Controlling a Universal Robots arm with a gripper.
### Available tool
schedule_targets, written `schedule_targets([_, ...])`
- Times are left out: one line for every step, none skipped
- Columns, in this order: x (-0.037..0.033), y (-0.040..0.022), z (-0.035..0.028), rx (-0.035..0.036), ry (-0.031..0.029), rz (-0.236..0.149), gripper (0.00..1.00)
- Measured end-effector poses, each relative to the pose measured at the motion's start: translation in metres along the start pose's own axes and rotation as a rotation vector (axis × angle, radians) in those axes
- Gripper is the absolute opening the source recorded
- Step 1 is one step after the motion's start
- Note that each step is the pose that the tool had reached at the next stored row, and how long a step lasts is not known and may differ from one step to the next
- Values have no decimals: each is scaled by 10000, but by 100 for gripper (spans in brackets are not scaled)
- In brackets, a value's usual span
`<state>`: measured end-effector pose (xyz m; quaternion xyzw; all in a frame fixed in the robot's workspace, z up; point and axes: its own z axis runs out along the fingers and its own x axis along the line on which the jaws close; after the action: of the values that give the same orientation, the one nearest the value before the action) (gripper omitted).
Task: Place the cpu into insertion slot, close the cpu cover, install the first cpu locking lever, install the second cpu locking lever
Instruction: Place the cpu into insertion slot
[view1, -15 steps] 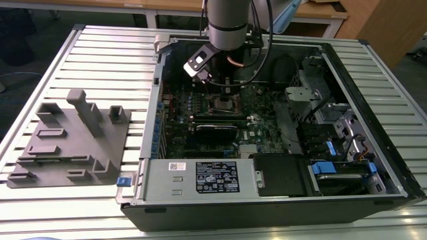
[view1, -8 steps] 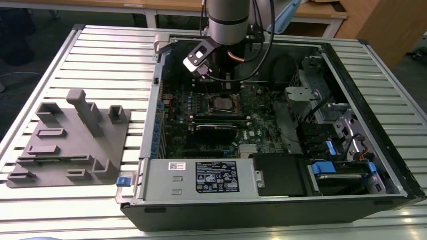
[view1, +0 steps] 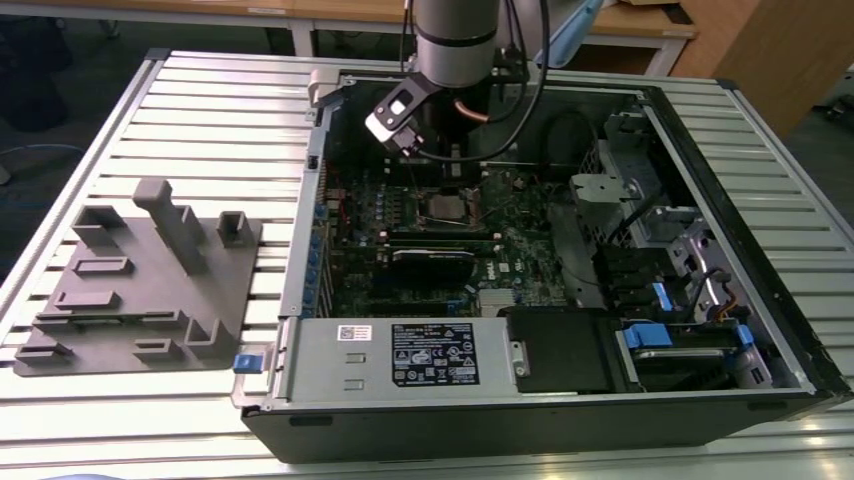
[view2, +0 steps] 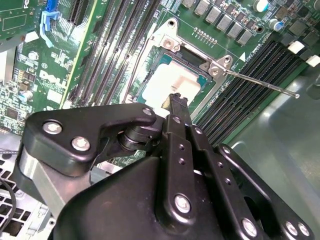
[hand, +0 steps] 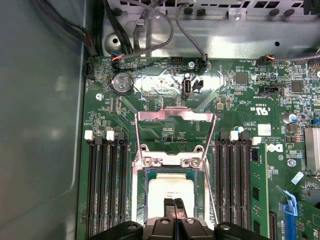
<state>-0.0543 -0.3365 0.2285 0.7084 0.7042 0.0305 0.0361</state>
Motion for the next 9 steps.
schedule_targets([0,1,-4,-1,1,0,11])
schedule_targets([1,1,-5,-2,4,0,11])
schedule_targets([1,2,-17,-2,3,0,11])
schedule_targets([1,3,-28,-2,3,0,11])
schedule_targets([1,3,-28,-2,3,0,11])
schedule_targets([0,3,-30,-1,1,-1,11])
schedule_targets([0,4,-33,1,-1,-1,11])
schedule_targets([0,4,-33,0,1,-1,11])
schedule_targets([0,4,-33,-1,2,0,11])
